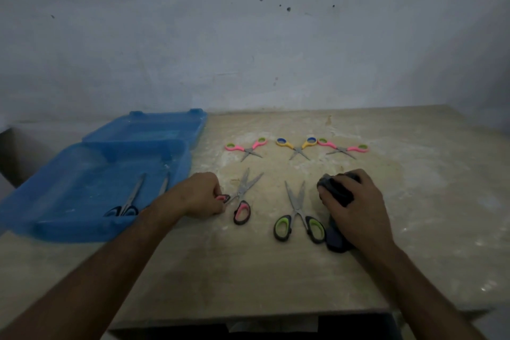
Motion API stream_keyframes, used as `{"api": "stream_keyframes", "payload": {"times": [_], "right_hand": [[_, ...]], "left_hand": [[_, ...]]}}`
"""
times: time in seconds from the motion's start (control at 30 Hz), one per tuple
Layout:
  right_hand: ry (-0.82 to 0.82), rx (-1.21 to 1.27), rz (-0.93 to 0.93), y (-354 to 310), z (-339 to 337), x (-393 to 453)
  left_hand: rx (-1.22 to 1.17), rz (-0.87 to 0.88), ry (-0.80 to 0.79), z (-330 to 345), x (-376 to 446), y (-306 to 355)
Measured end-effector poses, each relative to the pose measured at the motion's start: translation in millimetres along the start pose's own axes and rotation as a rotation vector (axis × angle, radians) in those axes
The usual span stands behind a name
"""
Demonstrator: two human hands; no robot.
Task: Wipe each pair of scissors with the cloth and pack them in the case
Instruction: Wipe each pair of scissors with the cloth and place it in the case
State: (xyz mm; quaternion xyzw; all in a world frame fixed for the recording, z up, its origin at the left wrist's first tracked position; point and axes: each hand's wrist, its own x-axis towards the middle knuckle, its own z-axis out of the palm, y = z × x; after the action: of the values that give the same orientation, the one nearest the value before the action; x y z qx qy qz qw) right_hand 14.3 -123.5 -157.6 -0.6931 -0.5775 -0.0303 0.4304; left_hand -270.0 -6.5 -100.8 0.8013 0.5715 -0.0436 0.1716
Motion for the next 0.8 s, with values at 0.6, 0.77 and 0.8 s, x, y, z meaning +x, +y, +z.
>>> {"api": "stream_keyframes", "payload": {"times": [0.6,0.77,0.8], "right_hand": [[-0.739,0.409,0.171,-79,-19,30],[-0.568,0.738,0.362,-89,-24,39],[-0.539,0.742,0.369,-90,-23,40]], "left_hand": [[-1.257,0.209,-0.041,-19,-14,32],[-1.589,0.311,0.082,-12,-7,61],[-1.652,0.347,0.081,-6,-7,68]]}}
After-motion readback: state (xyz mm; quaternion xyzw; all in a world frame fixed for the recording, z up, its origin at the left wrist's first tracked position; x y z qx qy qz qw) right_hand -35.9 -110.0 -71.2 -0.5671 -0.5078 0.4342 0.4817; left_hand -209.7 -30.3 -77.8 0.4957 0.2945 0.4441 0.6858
